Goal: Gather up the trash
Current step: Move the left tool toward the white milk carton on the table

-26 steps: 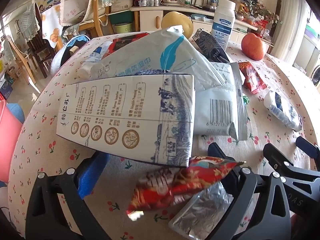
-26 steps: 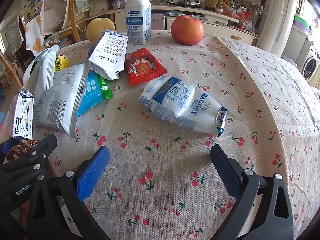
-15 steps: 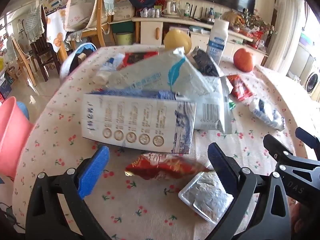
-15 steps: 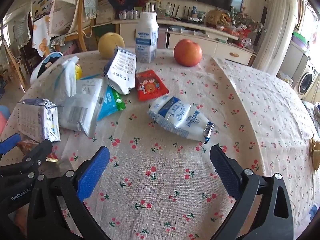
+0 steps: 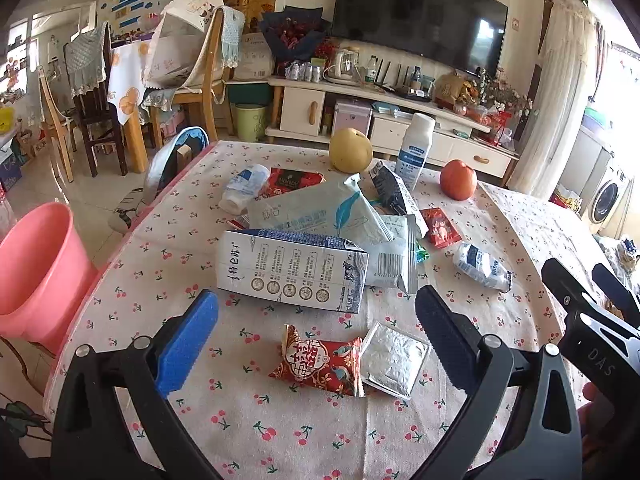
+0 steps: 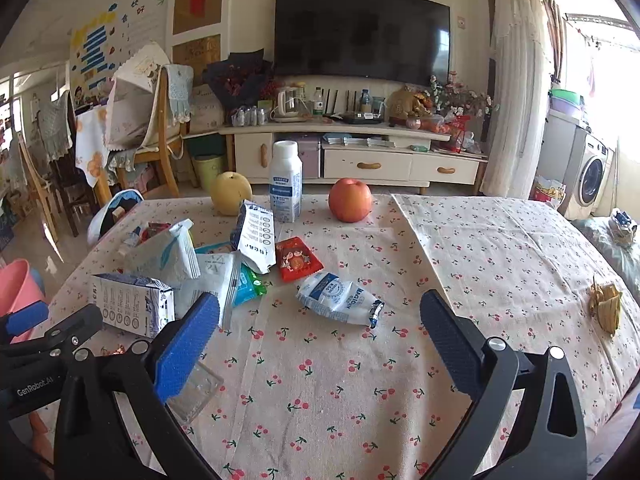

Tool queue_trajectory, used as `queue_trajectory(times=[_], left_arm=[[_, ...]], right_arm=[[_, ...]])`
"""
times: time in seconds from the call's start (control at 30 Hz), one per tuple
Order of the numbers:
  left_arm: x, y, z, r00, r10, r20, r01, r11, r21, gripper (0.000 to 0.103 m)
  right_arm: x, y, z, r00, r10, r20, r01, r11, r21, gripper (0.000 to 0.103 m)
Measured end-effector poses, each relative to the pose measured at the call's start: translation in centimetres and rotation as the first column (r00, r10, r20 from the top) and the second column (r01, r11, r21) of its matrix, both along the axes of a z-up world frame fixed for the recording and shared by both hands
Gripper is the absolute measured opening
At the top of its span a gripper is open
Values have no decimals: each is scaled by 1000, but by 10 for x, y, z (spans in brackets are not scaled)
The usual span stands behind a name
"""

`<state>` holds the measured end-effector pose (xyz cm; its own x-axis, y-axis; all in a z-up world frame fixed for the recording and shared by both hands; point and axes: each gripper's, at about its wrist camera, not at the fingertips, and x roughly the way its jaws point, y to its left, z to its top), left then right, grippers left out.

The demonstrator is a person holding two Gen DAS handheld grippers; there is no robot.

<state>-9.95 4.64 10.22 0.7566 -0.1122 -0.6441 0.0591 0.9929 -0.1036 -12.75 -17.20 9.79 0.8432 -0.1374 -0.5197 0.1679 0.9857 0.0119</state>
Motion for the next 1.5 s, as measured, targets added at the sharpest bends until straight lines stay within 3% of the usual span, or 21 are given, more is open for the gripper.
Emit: queue_trajectory(times=[0.63, 1.5], left_arm=[[-45, 39, 25, 994, 44, 104, -45, 999, 3, 99], [-60, 48, 22, 989, 72, 127, -77, 996, 34, 99]], right_arm=[[-62, 15, 21, 984, 5, 180, -4, 1000, -6, 99], [-71, 25, 10, 988, 20, 156, -8, 997, -78, 99]])
